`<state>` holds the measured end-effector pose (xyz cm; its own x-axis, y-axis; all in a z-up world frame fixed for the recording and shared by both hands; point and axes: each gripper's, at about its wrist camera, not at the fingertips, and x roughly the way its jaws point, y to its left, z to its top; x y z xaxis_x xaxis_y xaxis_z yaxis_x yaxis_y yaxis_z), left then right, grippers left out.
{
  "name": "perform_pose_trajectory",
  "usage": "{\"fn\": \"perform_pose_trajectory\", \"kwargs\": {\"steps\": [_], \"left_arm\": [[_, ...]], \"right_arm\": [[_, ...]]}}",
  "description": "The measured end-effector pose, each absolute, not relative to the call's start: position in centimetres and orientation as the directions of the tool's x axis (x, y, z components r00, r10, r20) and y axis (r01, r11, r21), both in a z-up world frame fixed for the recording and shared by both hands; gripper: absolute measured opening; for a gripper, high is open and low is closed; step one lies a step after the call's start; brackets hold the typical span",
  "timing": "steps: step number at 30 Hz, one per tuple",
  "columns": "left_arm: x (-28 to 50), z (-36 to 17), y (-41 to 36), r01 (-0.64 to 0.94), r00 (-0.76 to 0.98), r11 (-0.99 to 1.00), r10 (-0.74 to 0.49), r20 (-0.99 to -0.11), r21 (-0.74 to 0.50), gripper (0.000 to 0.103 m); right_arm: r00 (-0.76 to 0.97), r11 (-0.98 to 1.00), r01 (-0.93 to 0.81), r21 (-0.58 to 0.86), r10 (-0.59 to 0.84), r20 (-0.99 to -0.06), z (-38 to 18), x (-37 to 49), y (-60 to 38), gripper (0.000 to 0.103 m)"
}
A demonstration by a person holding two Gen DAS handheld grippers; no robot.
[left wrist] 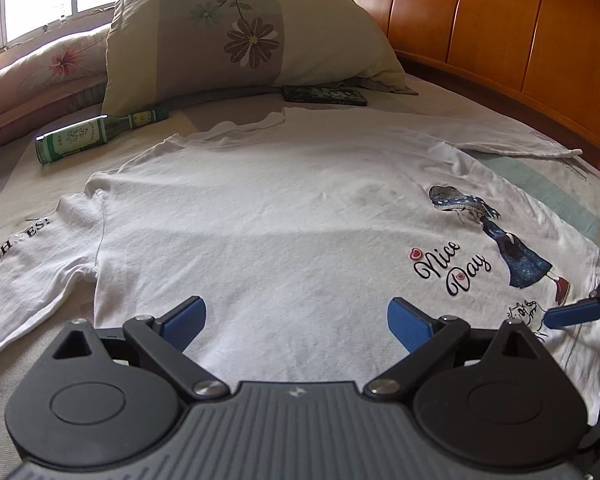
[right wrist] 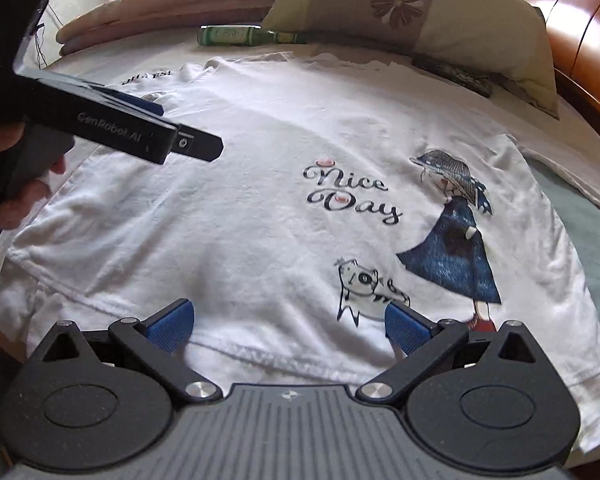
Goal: Fold clothes
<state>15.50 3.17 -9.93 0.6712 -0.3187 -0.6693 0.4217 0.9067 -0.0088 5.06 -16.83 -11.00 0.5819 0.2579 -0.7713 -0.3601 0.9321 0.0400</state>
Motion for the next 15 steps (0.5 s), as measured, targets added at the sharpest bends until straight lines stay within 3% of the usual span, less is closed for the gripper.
{"fn": "perform_pose_trajectory", "kwargs": {"steps": [4,11,15], "left_arm": [[15.8,-10.1,2.9,0.425,0.667,0.905,-0.333,-0.667,-0.027,0.097],[16.4,-11.3,2.6,0.412,0.653,0.911,-0.308,-0.691,-0.016,0.097],[17.0,-12.0,2.9,0.398,0.640,0.917,-0.298,-0.708,-0.026,0.097]], "right_arm": [[0.539,0.928,-0.361,0.095,0.291,-0.790,-10.0,4.8,-18.1,0.103],[0.679,0.954,-0.225,0.201,0.301,-0.670,-6.0,12.3,-24.8,0.103],[0.693,0.914,-0.137,0.383,0.364,-0.622,-5.9,18.8,-30.1,0.103]]}}
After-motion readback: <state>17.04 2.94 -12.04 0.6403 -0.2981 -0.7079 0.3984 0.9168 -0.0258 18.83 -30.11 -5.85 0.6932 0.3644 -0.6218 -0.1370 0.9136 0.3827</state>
